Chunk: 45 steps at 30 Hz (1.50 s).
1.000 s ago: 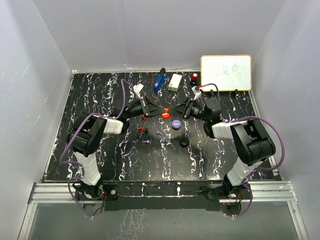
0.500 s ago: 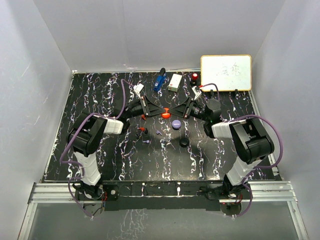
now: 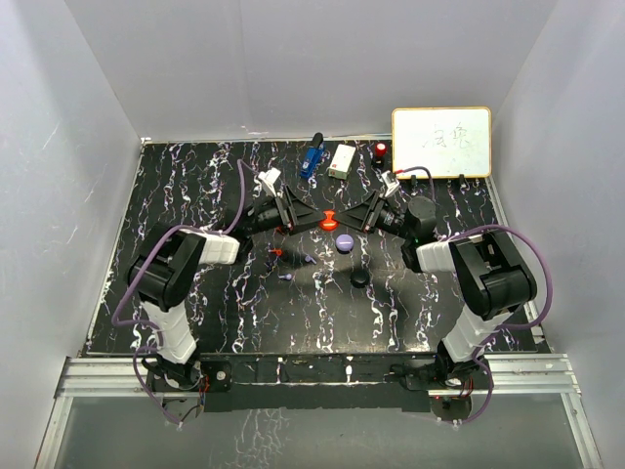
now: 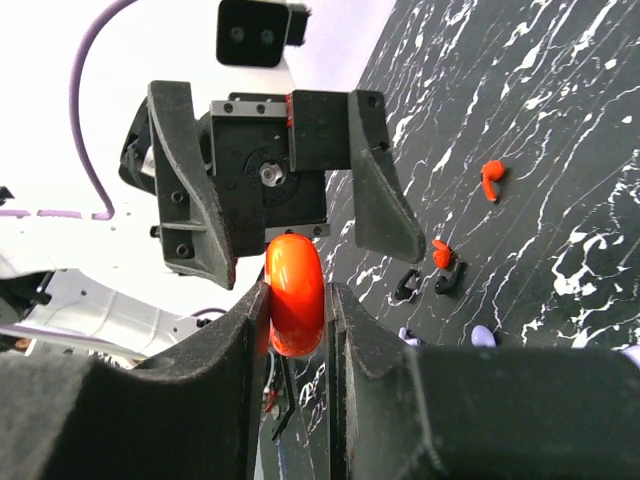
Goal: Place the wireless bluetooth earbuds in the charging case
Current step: Open the charging case.
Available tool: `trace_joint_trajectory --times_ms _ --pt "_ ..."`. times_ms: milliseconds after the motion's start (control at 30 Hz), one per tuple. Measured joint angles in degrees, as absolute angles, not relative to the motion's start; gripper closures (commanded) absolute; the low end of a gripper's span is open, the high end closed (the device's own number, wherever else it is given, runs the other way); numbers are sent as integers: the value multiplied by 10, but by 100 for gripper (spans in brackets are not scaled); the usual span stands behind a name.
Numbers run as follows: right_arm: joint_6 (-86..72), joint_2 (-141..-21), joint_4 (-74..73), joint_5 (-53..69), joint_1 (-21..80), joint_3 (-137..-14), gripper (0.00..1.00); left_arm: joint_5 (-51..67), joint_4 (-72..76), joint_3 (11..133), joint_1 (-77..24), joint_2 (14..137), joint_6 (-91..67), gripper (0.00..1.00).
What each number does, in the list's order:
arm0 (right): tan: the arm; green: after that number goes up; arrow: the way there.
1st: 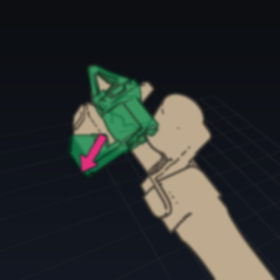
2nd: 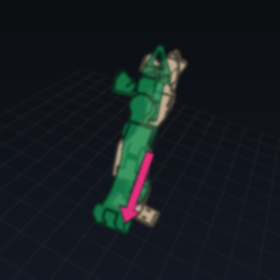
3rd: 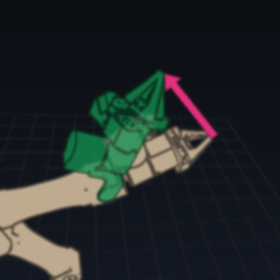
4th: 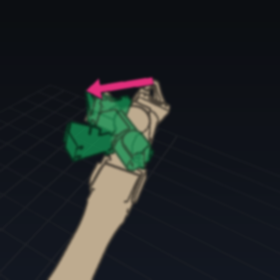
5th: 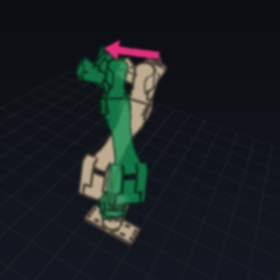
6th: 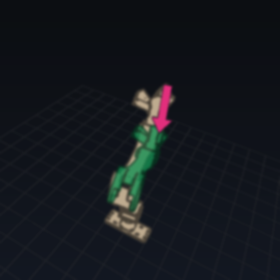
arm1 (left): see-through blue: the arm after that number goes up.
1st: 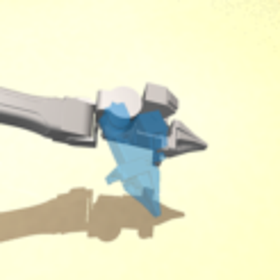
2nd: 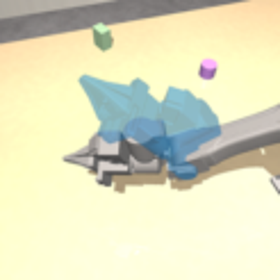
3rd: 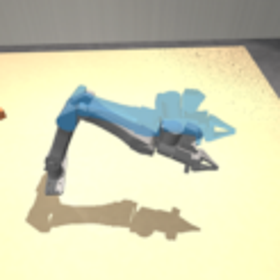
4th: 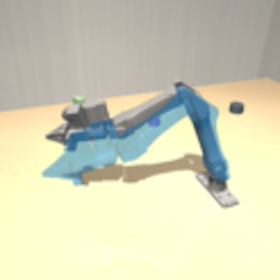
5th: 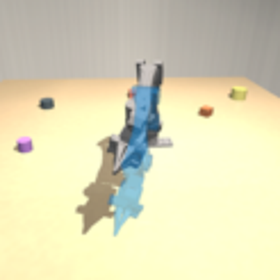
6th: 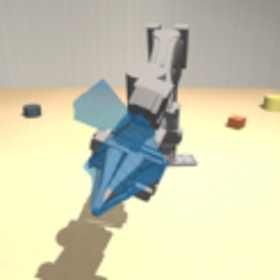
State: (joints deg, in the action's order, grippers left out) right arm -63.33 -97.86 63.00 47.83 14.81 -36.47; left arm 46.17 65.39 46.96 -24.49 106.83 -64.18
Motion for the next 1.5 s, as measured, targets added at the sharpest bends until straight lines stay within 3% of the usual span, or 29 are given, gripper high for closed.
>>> trace_joint_trajectory --times_ms 367,633,1500 --pt "-569 -924 496 413 146 -365 100 309 436 453 -253 941 -516 1" --pt "-552 -915 444 380 146 -365 100 211 341 461 -311 935 -462 1" --pt "-560 -915 442 382 145 -365 100 95 296 471 -337 907 -433 1"
